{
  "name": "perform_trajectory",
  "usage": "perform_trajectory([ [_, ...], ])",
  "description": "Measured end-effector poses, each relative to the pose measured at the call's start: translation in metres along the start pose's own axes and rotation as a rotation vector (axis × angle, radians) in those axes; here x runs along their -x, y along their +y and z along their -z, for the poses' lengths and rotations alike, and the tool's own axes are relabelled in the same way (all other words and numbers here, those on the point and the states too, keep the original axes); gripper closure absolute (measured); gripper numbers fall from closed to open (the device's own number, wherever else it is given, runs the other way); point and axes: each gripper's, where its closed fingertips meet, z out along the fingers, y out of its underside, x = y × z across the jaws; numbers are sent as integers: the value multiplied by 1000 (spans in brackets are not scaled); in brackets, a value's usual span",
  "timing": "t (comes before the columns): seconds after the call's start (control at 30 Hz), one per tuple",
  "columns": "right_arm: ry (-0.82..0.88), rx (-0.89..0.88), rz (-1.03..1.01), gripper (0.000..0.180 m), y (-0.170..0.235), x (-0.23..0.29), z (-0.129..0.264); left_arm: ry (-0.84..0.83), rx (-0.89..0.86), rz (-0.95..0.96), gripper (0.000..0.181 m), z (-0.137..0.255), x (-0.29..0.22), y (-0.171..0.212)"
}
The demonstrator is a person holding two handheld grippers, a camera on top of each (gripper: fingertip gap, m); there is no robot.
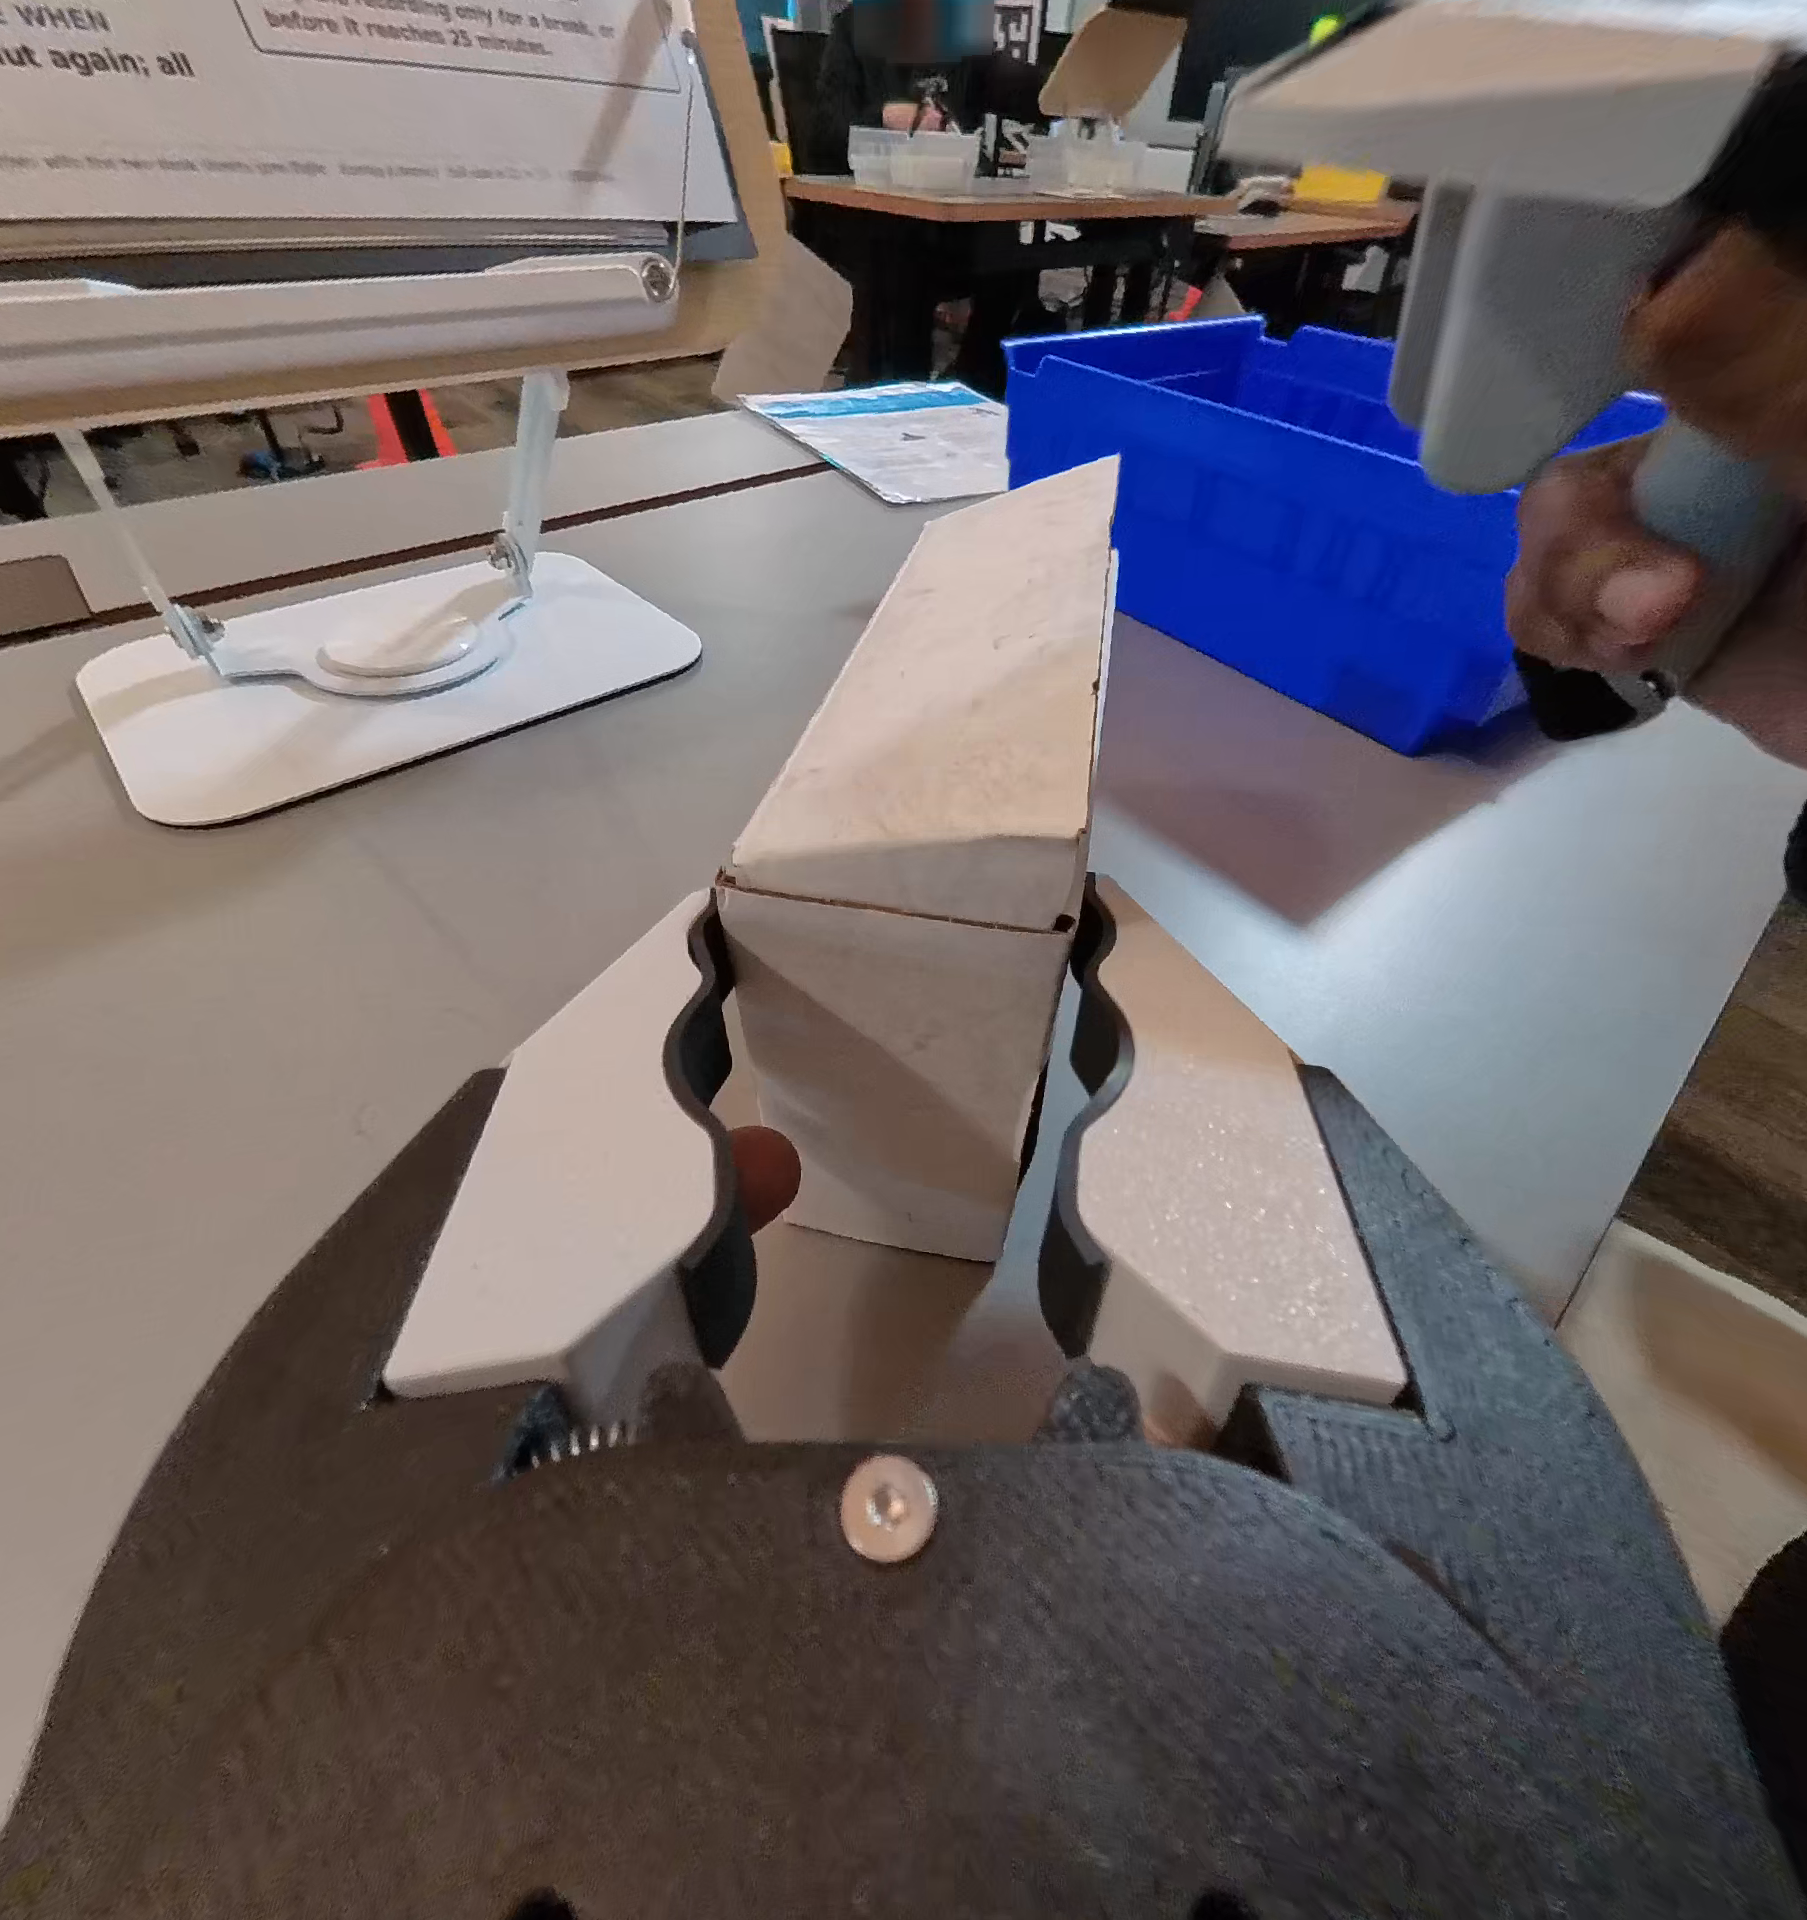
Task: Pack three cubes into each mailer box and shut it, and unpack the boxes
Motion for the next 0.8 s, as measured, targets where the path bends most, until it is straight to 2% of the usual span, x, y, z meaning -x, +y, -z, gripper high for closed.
perform_trajectory([
  [0.1,77,167,-31,180,39,-28,-10,8,-1,18,118,0,1,0],
  [0.2,71,227,-112,180,64,-30,-15,8,-3,22,119,1,1,0],
  [0.8,48,293,-253,180,79,-27,-11,9,1,16,118,0,1,0],
])
